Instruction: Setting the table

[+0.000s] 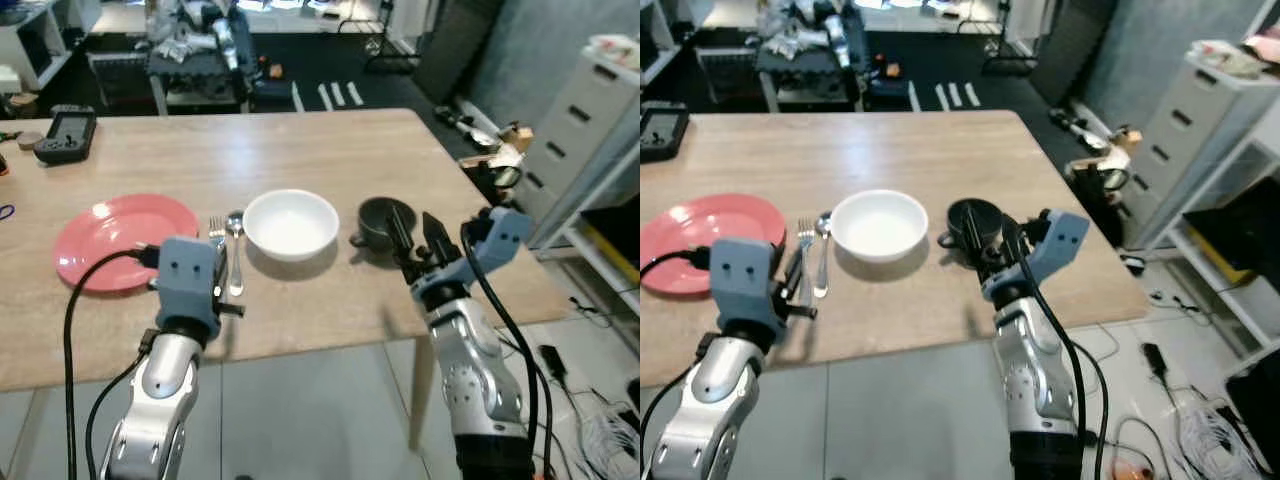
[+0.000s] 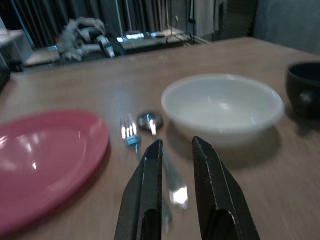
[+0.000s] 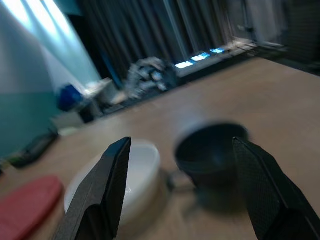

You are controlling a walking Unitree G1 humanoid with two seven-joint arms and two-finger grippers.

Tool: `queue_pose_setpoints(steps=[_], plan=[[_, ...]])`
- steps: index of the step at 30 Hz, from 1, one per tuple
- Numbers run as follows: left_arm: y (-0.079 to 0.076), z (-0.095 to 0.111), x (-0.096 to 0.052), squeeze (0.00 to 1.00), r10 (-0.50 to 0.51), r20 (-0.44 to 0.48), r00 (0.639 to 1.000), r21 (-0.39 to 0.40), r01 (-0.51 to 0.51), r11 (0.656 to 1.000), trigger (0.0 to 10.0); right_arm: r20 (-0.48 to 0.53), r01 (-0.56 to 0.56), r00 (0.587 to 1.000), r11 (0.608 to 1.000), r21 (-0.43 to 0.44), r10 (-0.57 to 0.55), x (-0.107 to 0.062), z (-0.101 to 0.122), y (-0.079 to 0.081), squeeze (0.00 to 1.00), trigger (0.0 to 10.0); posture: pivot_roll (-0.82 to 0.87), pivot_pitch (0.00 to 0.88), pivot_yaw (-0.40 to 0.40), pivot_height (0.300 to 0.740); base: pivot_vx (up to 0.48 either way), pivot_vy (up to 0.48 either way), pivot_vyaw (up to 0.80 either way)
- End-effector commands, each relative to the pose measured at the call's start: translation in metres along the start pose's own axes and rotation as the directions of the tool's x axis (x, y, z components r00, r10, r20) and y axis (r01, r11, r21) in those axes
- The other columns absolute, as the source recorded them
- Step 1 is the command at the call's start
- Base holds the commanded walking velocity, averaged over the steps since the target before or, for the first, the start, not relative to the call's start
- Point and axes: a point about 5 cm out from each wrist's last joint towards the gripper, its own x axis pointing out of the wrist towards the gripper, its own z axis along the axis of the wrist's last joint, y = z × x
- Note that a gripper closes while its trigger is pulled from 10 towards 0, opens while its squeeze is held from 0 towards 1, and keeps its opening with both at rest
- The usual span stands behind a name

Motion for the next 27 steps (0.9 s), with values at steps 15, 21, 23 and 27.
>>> queue_pose_setpoints(steps=[15, 21, 23, 27], plan=[[0.0006, -0.0016, -0.0004, 0.0, -0.002, -0.015, 1.0, 0.002, 0.002, 1.0, 10.0, -0.007, 0.011, 1.0, 1.0, 0.002, -0.011, -0.0033, -0.0026, 0.0004, 0.0, 10.0, 0.03, 0.0, 0.012, 0.74, -0.369, 0.0, 0.0], [0.0014, -0.0016, -0.0001, 0.0, 0.002, -0.017, 1.0, -0.001, -0.002, 1.0, 10.0, -0.007, 0.011, 1.0, 1.0, 0.004, -0.011, -0.0033, -0.0029, 0.0005, 0.0, 10.0, 0.03, 0.0, 0.015, 0.74, -0.199, 0.0, 0.0], [0.0021, -0.0022, 0.0, 0.0, 0.008, -0.024, 1.0, -0.003, -0.008, 1.0, 10.0, -0.008, 0.009, 1.0, 1.0, 0.006, -0.009, -0.0033, -0.0032, 0.0009, 0.0, 10.0, 0.03, 0.0, 0.015, 0.74, 0.0, 0.0, 0.0], [0.0038, -0.0043, 0.0006, 0.0, 0.02, -0.041, 0.999, -0.007, -0.02, 1.0, 10.0, -0.021, -0.014, 1.0, 1.0, 0.015, 0.014, -0.0041, -0.0049, 0.0038, 0.0, 10.0, 0.03, 0.0, 0.017, 0.74, 0.0, 0.0, 0.0]])
